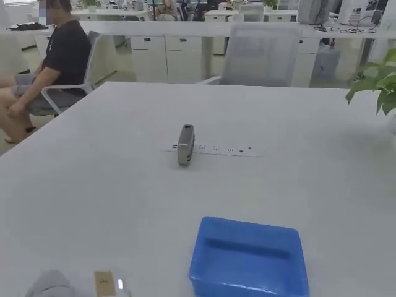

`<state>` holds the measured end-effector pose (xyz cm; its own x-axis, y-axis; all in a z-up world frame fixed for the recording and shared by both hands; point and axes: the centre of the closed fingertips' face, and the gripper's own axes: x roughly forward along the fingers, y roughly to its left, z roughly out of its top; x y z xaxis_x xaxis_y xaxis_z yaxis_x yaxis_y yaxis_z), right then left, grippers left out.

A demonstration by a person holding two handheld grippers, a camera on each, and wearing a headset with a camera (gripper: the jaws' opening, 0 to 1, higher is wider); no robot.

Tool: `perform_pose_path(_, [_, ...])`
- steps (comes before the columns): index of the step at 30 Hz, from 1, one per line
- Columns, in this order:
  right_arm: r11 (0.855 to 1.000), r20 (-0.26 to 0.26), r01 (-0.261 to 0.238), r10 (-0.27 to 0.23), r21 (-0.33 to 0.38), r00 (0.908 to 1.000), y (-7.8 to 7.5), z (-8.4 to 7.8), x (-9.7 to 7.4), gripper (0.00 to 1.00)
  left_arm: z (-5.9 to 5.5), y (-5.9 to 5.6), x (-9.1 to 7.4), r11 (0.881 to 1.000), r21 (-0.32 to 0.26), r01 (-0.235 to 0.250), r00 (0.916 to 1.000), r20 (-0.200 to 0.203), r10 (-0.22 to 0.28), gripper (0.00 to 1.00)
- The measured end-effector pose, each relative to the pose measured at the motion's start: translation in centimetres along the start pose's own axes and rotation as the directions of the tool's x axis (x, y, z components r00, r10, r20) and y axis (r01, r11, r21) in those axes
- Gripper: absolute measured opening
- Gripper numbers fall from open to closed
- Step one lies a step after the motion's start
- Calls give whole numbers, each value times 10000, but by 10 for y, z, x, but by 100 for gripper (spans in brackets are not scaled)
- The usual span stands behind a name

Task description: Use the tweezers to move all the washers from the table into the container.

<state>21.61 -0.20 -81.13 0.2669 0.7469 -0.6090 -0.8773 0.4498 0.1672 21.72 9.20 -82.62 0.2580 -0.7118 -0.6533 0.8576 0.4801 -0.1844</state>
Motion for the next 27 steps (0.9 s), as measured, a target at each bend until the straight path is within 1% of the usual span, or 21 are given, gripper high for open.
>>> perform_pose_path(2, [9998, -172, -59, 56, -171, 9998, 2, -3, 2, 13, -8, 0, 4, 9987, 496, 128, 9981, -610, -98, 7])
perform_pose_path(3, [9998, -208, -102, 98, -189, 9997, 4, -3, 3, 12, -15, 3, 5, 9976, 699, 8, 9940, -1092, 68, 7])
perform_pose_path(4, [9997, -228, -125, 120, -204, 9997, 4, -4, 4, 12, -18, 4, 7, 9958, 915, 38, 9921, -1255, 77, 7])
perform_pose_path(6, [9995, -298, -190, 183, -233, 9994, 7, -5, 5, 12, -20, 3, 9, 9951, 977, 179, 9898, -1424, -38, 8])
perform_pose_path(7, [9994, -335, -236, 226, -268, 9992, 8, -5, 6, 12, -21, 3, 10, 9920, 1241, 221, 9875, -1574, -23, 7])
perform_pose_path(9, [9991, -407, -242, 228, -344, 9989, 9, -7, 7, 12, -24, 2, 11, 9871, 1576, 293, 9830, -1836, 2, 7])
perform_pose_path(12, [9985, -557, -212, 183, -507, 9983, 9, -9, 8, 12, -29, 2, 14, 9738, 2238, 404, 9721, -2342, 134, 5])
perform_pose_path(14, [9982, -650, -134, 95, -588, 9978, 8, -10, 9, 14, -30, 4, 17, 9735, 2269, 278, 9684, -2477, 301, 6])
perform_pose_path(15, [9979, -705, -99, 53, -644, 9975, 8, -11, 9, 15, -30, 3, 18, 9701, 2397, 371, 9688, -2467, 239, 7])
perform_pose_path(17, [9971, -785, -75, 15, -752, 9969, 7, -12, 9, 14, -31, 2, 18, 9639, 2615, 509, 9635, -2669, 215, 4])
perform_pose_path(18, [9966, -844, -85, 15, -820, 9964, 6, -13, 10, 14, -32, 2, 19, 9552, 2896, 603, 9587, -2832, 254, 3])
perform_pose_path(20, [9959, -950, -73, -13, -902, 9955, 5, -15, 10, 14, -37, 4, 19, 9418, 3279, 738, 9459, -3222, 380, 2])
perform_pose_path(21, [9952, -1027, -56, -45, -981, 9947, 5, -17, 11, 14, -31, 3, 21, 9285, 3636, 753, 9531, -2999, 401, 0])
perform_pose_path(22, [9945, -1086, -86, -28, -1045, 9941, 5, -18, 11, 14, -36, 2, 18, 9363, 3422, 787, 9419, -3333, 426, 0])
perform_pose_path(23, [9936, -1151, -89, -42, -1129, 9933, 5, -19, 12, 14, -34, 3, 19, 9317, 3540, 811, 9425, -3314, 439, 0])
perform_pose_path(24, [9927, -1177, -81, -61, -1201, 9930, 5, -19, 12, 14, -34, 2, 19, 9273, 3630, 915, 9392, -3410, 408, 0])
perform_pose_path(25, [9917, -1279, -137, -27, -1277, 9918, 5, -21, 14, 14, -35, 2, 19, 9135, 3922, 1085, 9342, -3545, 413, 0])
perform_pose_path(26, [9909, -1353, -157, -26, -1337, 9908, 6, -22, 15, 14, -35, 1, 20, 9084, 4021, 1148, 9316, -3611, 421, 0])
perform_pose_path(27, [9877, -1462, -188, -42, -1555, 9892, 6, -24, 16, 14, -35, 0, 21, 9047, 4093, 1187, 9282, -3694, 454, 0])
